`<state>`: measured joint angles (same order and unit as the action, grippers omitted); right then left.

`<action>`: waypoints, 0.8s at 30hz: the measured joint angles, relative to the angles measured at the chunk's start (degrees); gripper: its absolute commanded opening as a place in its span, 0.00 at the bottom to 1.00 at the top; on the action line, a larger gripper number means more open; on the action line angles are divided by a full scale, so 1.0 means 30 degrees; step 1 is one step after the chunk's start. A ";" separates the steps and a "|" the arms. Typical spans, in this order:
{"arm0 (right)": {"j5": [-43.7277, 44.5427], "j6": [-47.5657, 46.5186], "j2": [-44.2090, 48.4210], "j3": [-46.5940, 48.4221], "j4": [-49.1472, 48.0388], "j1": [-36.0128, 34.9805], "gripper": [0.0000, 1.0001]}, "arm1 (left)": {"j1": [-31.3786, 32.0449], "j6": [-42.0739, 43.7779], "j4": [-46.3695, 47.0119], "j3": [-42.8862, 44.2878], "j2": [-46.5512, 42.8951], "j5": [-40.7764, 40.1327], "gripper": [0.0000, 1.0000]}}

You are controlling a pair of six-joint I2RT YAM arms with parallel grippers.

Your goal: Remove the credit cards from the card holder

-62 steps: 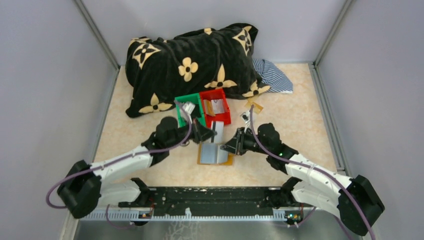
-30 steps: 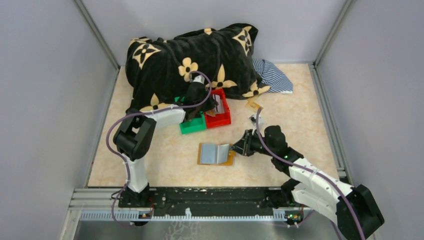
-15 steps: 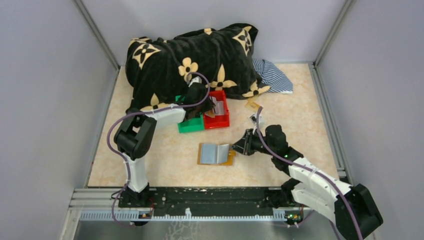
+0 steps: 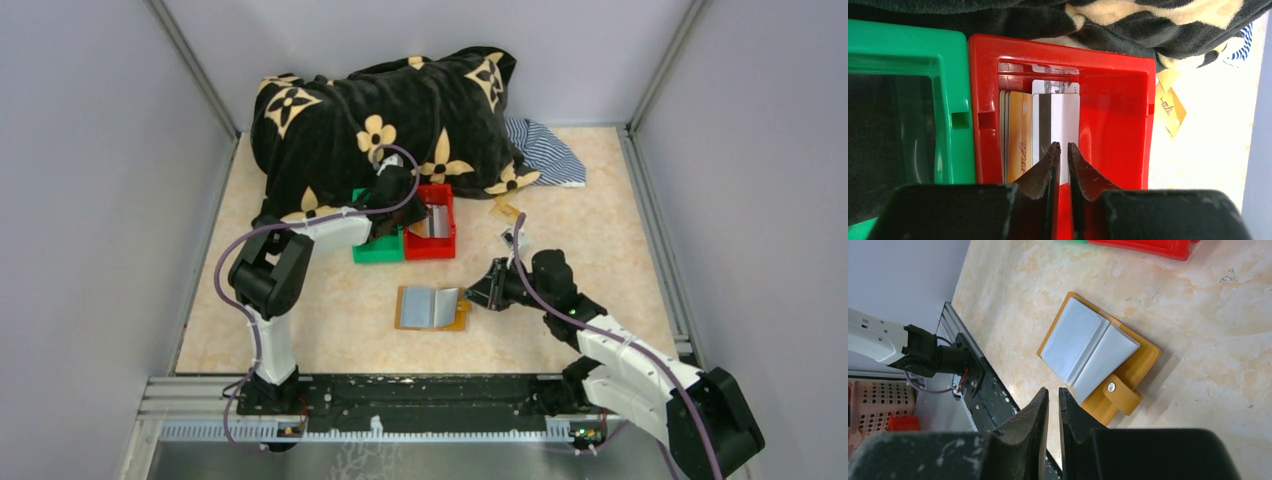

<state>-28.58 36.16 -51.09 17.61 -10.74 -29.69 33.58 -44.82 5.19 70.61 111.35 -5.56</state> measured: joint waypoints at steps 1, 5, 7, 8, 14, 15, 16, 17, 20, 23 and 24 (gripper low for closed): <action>-0.0007 0.0000 0.0000 0.0000 0.0007 0.0000 0.14 | 0.0000 0.0022 -0.0036 0.0000 -0.0007 0.0000 0.16; -0.0044 0.0000 -0.0080 0.0000 -0.0080 0.0080 0.14 | 0.0000 0.0270 -0.0277 0.0000 -0.0219 0.0073 0.16; -0.0066 0.0000 -0.0160 0.0000 -0.0124 0.0087 0.14 | 0.0000 0.0408 -0.0313 -0.0029 -0.0576 0.0328 0.17; -0.0073 0.0000 -0.0182 0.0000 -0.0124 0.0087 0.13 | 0.0000 0.0576 -0.0146 -0.0109 -0.0896 0.0612 0.18; -0.0066 0.0000 -0.0517 0.0000 -0.0204 0.0087 0.14 | 0.0102 0.2171 0.1843 -0.0233 -0.3373 0.3293 0.22; -0.0058 0.0000 -0.0590 0.0000 -0.0233 0.0087 0.14 | 0.0138 0.2419 0.2266 -0.0226 -0.3730 0.3876 0.26; -0.0036 0.0000 -0.0656 0.0000 -0.0255 0.0087 0.16 | 0.0160 0.2623 0.2718 -0.0233 -0.4065 0.4503 0.31; 0.0000 -0.0022 -0.0699 0.0000 -0.0262 0.0087 0.19 | 0.0219 0.2827 0.3206 -0.0277 -0.4393 0.5078 0.35; 0.0073 -0.0568 -0.0699 0.0000 -0.0211 0.0087 0.26 | 0.0393 0.3249 0.4357 -0.1246 -0.5581 0.6098 0.63; 0.0481 -0.1377 -0.0299 0.0015 0.0379 0.0087 0.33 | 0.0612 0.3687 0.4991 -0.3315 -0.7111 0.6506 0.98; 0.0590 -0.1581 -0.0109 0.0022 0.0605 0.0087 0.35 | 0.0678 0.3810 0.5078 -0.4240 -0.7694 0.6543 0.99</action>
<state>-26.81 31.42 -51.42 17.67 -8.93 -29.43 35.62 -33.39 20.43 57.89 88.27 14.06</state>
